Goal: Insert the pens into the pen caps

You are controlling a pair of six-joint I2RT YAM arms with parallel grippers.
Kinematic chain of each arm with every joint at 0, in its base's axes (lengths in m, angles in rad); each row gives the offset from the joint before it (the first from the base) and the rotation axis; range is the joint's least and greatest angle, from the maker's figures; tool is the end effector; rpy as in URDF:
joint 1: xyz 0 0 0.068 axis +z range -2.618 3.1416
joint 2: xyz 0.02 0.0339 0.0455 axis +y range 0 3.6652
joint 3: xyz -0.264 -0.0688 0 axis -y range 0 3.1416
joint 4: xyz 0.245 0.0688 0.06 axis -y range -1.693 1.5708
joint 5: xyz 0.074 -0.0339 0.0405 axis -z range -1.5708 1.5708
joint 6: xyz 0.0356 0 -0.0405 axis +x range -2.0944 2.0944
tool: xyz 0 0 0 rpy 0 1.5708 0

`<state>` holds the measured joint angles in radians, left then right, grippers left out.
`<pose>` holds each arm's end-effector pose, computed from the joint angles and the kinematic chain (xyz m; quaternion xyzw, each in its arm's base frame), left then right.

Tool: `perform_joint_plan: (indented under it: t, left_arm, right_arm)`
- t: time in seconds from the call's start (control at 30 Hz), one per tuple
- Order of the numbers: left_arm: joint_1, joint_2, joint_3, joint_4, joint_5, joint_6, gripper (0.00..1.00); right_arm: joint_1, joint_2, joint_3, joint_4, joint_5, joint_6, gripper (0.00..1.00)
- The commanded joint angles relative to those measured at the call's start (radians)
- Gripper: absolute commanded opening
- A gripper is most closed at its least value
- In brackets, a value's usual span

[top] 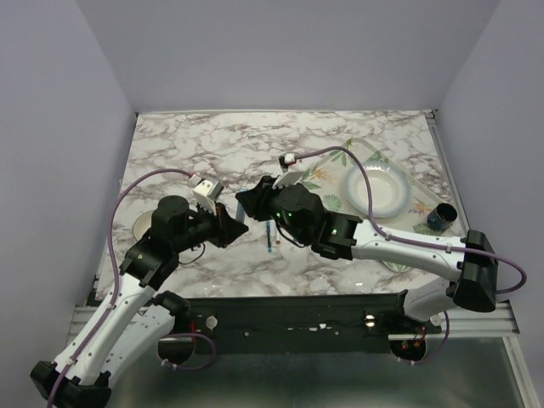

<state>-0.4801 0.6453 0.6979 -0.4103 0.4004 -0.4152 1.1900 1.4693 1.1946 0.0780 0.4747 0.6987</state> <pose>0.1272 -0.0819 0.3077 0.1394 0.8011 -0.3891 0.4329 0.1448 0.3179 0.3468 -0.0381 0.7652 0.3928 0.5087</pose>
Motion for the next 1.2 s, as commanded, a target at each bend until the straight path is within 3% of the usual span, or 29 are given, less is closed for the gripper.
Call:
perform_joint_plan:
  t: [0.0, 0.57, 0.77, 0.93, 0.97, 1.17]
  left_arm:
    - [0.015, -0.002, 0.022, 0.246, -0.107, 0.004, 0.00]
    - [0.015, 0.203, 0.210, 0.309, -0.258, 0.039, 0.00]
    - [0.015, 0.267, 0.255, 0.337, -0.249, 0.033, 0.00]
    - [0.015, 0.255, 0.220, 0.346, -0.157, 0.029, 0.00]
    - [0.015, 0.248, 0.212, 0.341, -0.146, 0.027, 0.00]
    - [0.017, 0.162, 0.137, 0.263, -0.101, 0.021, 0.00]
  right_arm:
    - [0.040, -0.023, -0.055, -0.145, -0.176, 0.005, 0.01]
    - [0.068, 0.039, -0.072, -0.234, -0.182, 0.045, 0.01]
    - [0.095, 0.008, -0.113, -0.169, -0.200, 0.048, 0.01]
    - [0.095, -0.043, -0.063, -0.202, -0.111, 0.029, 0.02]
    - [0.095, -0.053, -0.044, -0.213, -0.090, 0.000, 0.04]
    - [0.092, -0.133, 0.066, -0.245, 0.051, -0.094, 0.41]
